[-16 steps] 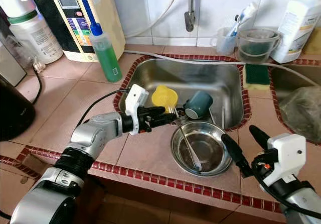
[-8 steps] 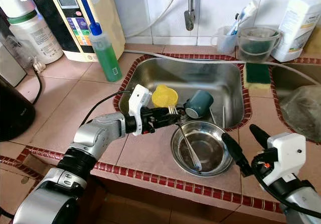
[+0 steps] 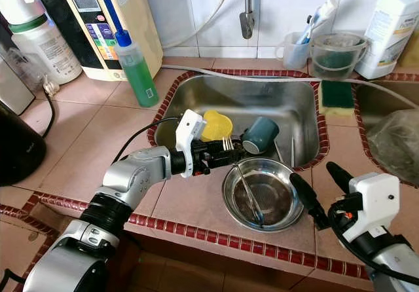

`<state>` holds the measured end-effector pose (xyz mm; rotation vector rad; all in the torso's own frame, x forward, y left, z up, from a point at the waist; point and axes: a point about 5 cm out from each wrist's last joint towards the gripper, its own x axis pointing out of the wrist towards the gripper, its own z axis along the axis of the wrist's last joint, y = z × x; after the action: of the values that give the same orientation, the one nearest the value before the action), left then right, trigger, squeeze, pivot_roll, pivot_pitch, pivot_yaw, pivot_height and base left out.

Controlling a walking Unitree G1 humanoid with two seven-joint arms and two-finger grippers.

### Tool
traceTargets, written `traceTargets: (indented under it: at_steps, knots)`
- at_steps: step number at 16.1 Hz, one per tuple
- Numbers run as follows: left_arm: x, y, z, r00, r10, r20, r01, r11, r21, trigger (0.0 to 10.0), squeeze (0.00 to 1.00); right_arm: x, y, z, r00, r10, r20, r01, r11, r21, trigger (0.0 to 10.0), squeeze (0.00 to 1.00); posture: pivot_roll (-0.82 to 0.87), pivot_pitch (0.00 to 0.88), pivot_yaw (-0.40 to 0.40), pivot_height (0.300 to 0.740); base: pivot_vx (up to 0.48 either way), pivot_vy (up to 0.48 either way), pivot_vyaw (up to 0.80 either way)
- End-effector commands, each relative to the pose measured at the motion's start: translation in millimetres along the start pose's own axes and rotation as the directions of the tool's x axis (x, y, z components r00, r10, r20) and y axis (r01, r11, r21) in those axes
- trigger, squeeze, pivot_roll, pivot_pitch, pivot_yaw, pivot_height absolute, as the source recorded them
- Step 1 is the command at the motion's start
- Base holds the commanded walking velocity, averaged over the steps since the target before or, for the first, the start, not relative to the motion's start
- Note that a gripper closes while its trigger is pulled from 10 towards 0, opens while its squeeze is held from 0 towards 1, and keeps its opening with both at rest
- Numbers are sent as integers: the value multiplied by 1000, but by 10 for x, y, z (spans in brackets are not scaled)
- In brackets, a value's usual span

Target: Kitchen organization

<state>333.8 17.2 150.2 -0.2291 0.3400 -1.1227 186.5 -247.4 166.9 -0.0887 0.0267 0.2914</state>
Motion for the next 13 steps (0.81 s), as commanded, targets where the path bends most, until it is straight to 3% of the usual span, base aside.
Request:
traceTargets:
  at_steps: [1, 4, 5, 6, 7, 8, 13]
  knots:
    - [-7, -12, 71, 1000, -2, 9, 2, 1000, 20, 10000, 0, -6, 13, -6, 1000, -6, 1, 6, 1000, -4, 10000, 0, -276, 86, 184, 732, 0, 0, 0]
    - [2, -27, 77, 1000, -10, 16, 9, 1000, 15, 10000, 0, -3, 18, -11, 1000, -7, 0, 7, 1000, -4, 10000, 0, -276, 83, 185, 732, 0, 0, 0]
    - [1, -31, 83, 1000, -11, 24, 11, 1000, 15, 6784, 0, 1, 20, -12, 1000, -8, 1, 8, 1000, -5, 10000, 0, -276, 83, 185, 732, 0, 0, 0]
    - [1, -22, 91, 999, -2, 33, 2, 1000, 2, 4549, 0, 4, 20, -12, 1000, -9, 2, 9, 1000, -6, 10000, 0, -276, 81, 185, 732, 0, 0, 0]
    - [-2, -22, 91, 999, -6, 39, 6, 1000, -8, 1294, 0, 2, 17, -14, 1000, -11, 2, 11, 1000, -8, 10000, 0, -276, 81, 187, 732, 0, 0, 0]
    - [-6, -13, 84, 999, 3, 33, -2, 1000, -2, 0, 0, -1, 14, -15, 1000, -13, 1, 13, 1000, -8, 10000, 0, -276, 79, 187, 732, 0, 0, 0]
    - [-2, -33, 83, 999, -13, 34, 13, 1000, -6, 0, 0, 1, 18, -13, 1000, -18, 4, 18, 1000, -12, 10000, 0, -278, 73, 190, 732, 0, 0, 0]
